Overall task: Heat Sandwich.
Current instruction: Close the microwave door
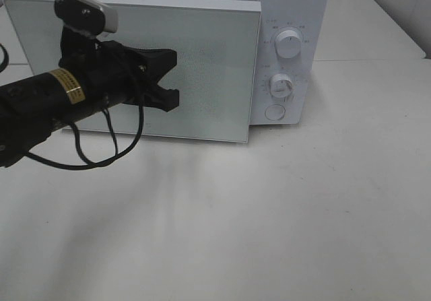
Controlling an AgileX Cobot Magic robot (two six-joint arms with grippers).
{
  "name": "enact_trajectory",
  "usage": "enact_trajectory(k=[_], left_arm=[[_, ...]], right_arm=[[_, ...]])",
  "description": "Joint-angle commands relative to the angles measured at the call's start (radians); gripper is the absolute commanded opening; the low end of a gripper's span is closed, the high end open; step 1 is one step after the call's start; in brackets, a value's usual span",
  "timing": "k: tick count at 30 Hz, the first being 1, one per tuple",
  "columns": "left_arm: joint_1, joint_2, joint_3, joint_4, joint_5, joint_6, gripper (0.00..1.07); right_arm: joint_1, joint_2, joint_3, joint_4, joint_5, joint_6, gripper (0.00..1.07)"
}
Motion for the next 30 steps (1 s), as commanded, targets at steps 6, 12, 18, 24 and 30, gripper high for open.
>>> enact_trajectory(k=[6,12,18,24,30], left_arm=[[-0.072,0.071,-0.148,-0.068,0.09,0.002,0.0],[-0.102,0.115,-0.226,-0.098,0.116,0.001,0.0],[-0.114,0.152,-0.309,-0.097,0.165,-0.001,0.0],[-0.116,0.185,-0.385,-0.099,0.21,-0.001,0.0],[-0.116,0.225,-0.455,-0.103,0.249,-0.001,0.0]], right_arm=[[-0.006,-0.025,0.002,0.004,-0.012,0.011,0.74],[-0.006,-0.025,0.002,0.004,-0.012,0.011,0.74],[-0.006,-0.025,0.002,0.004,-0.012,0.011,0.74],[-0.006,-0.025,0.002,0.004,-0.012,0.011,0.74],[-0.006,-0.025,0.002,0.004,-0.012,0.011,0.74]])
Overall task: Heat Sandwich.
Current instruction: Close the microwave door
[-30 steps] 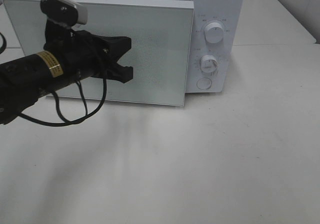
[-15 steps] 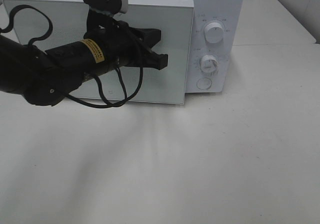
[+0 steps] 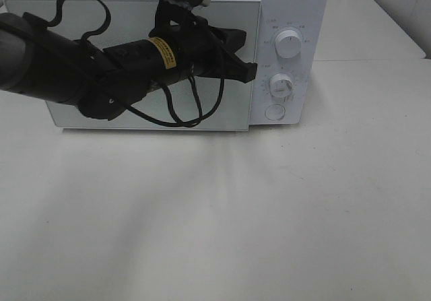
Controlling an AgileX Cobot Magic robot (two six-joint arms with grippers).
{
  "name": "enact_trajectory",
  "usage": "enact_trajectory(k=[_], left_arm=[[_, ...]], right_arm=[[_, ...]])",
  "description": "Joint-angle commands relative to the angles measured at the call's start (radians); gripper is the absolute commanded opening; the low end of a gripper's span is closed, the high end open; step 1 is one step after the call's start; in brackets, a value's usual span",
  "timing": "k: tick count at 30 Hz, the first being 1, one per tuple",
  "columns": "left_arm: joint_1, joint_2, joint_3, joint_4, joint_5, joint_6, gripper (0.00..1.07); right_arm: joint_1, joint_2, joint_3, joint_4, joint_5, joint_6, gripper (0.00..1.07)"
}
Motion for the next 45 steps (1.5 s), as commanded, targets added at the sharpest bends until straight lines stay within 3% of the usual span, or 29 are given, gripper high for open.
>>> enact_trajectory(k=[1,15,40,45], left_arm=[[0.012,0.023,-0.05,-0.058,0.021,-0.001,0.0],[0.013,0.09,-0.191,-0.098,0.119,-0.002,0.0],[0.011,0.077,-0.192,-0.087,0.177,-0.002,0.0],[0.007,0.047,-0.141,-0.086,0.178,-0.002,0.0]], right_arm=[[-0.006,-0.025,0.002,0.004,-0.012,0.011,0.74],[-0.006,-0.025,0.002,0.004,-0.012,0.011,0.74],[-0.006,-0.025,0.002,0.004,-0.012,0.011,0.74],[-0.006,-0.025,0.002,0.004,-0.012,0.011,0.74]])
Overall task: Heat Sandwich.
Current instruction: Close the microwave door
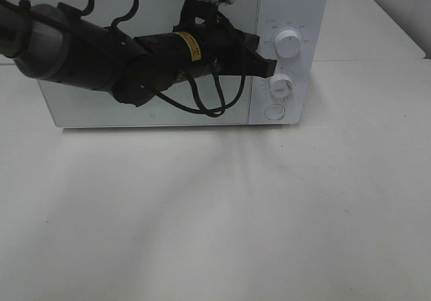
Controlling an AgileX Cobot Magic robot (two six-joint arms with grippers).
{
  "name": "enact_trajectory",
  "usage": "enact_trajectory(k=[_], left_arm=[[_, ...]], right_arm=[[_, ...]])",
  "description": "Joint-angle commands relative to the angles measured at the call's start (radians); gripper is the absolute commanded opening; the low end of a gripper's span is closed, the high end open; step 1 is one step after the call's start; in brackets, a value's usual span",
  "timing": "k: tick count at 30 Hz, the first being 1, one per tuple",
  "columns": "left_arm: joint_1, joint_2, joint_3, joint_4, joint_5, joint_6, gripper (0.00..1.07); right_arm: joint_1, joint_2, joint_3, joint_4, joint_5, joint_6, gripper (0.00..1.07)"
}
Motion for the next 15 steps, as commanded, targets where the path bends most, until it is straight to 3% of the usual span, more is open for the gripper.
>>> enact_trajectory(k=[1,13,15], left_arm=[[0.037,-0.034,0.045,-0.038,-0.022,0.006,0.0],[0.037,-0.185,0.263,-0.038,-0.022,0.002,0.0],[0.037,-0.235,0.32,-0.038,-0.007,0.002,0.18]], right_arm=[[-0.006,-0.025,0.002,0.004,-0.012,0.011,0.74],[-0.006,-0.025,0.002,0.004,-0.012,0.011,0.74],[-0.006,-0.025,0.002,0.004,-0.012,0.011,0.74]])
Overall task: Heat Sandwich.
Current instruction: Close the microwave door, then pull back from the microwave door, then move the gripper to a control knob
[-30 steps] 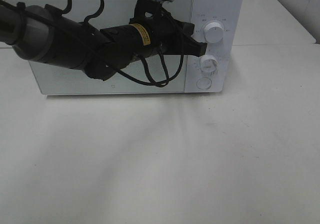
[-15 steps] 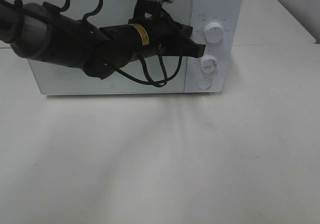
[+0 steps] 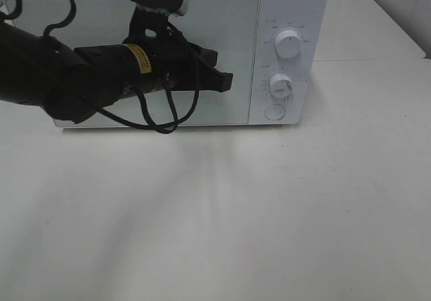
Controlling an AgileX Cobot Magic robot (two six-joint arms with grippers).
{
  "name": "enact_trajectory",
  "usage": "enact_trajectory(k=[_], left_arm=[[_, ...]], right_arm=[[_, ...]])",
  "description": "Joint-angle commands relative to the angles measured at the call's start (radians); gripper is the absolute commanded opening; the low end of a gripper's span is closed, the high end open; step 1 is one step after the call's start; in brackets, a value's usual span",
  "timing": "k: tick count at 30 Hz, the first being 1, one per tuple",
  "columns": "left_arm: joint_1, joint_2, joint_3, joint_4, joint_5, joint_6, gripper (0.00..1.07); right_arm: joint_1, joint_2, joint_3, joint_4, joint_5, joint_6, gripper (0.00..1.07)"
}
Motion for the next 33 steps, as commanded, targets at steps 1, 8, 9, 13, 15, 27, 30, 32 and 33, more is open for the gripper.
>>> enact_trajectory(k=[1,8,9,13,15,27,30,32,33], left_arm=[[-0.002,-0.069,0.064,-0.005,0.013,-0.003,0.3],[-0.002,-0.167,0.169,-0.005,0.102,-0.035,1.01],[-0.002,-0.177,0.175,-0.005,0.128,-0.035,1.01],[-0.002,-0.194,0.182,-0.003,0.272,-0.032,1.0],[-0.002,-0.202,0.182,0.008,0.351,-0.032,1.0],[-0.002,-0.365,0.181,0.056,0.912,-0.042,1.0],[0.012,-0.432,0.181,0.057,1.037,-0.055,1.0],[0.02,-0.444,0.181,0.056,1.061,-0.06,1.0],[0.034,-0.459,0.181,0.053,1.09,-0.066,1.0]], right_arm=[[-0.006,-0.025,0.002,0.004,-0.012,0.011,0.74],[-0.006,-0.025,0.002,0.004,-0.012,0.011,0.74],[-0.006,-0.025,0.002,0.004,-0.012,0.011,0.74],[-0.006,-0.025,0.002,0.004,-0.012,0.011,0.74],[-0.006,-0.025,0.002,0.004,-0.012,0.011,0.74],[-0.006,-0.025,0.002,0.004,-0.012,0.011,0.74],[-0.006,-0.025,0.002,0.004,-0.012,0.011,0.74],[-0.006,-0.025,0.002,0.004,-0.012,0.011,0.74],[-0.006,-0.025,0.002,0.004,-0.012,0.011,0.74]])
